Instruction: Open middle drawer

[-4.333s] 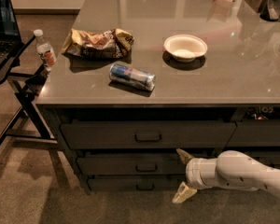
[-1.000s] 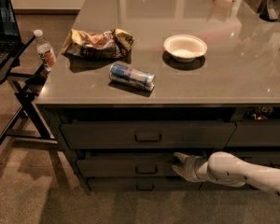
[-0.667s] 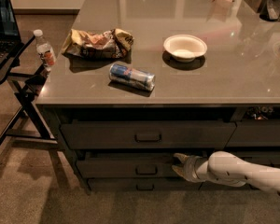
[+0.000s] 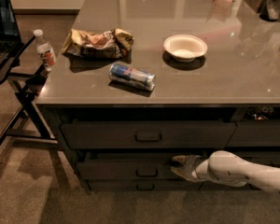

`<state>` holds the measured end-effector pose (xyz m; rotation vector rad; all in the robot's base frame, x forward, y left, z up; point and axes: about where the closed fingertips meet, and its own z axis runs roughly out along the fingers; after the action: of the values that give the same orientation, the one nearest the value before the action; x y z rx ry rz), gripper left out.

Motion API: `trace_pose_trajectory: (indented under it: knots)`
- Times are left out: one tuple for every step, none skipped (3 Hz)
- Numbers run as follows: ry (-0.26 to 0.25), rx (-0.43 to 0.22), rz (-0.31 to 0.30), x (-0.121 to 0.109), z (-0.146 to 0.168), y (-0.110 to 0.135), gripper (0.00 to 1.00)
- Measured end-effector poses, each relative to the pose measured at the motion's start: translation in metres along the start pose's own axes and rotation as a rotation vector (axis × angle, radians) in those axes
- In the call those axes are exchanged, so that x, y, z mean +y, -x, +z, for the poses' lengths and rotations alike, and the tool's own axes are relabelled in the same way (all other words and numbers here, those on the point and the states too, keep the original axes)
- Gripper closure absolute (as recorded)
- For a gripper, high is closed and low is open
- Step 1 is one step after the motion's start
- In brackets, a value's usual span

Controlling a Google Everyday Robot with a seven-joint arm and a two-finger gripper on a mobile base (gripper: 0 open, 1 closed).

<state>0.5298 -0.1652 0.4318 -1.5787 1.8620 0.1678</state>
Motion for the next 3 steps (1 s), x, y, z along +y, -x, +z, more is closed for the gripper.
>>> trace_pose_trajectory:
  knots:
    - [0.002,-0.002,0.018,0.0084,-0.0049,-0.0024,0.93]
    - [0.002,-0.002,0.018,0.0084,-0.0049,-0.0024,0.74]
    - [0.002,-0.002,0.018,0.0084,-0.0049,-0.0024,0.52]
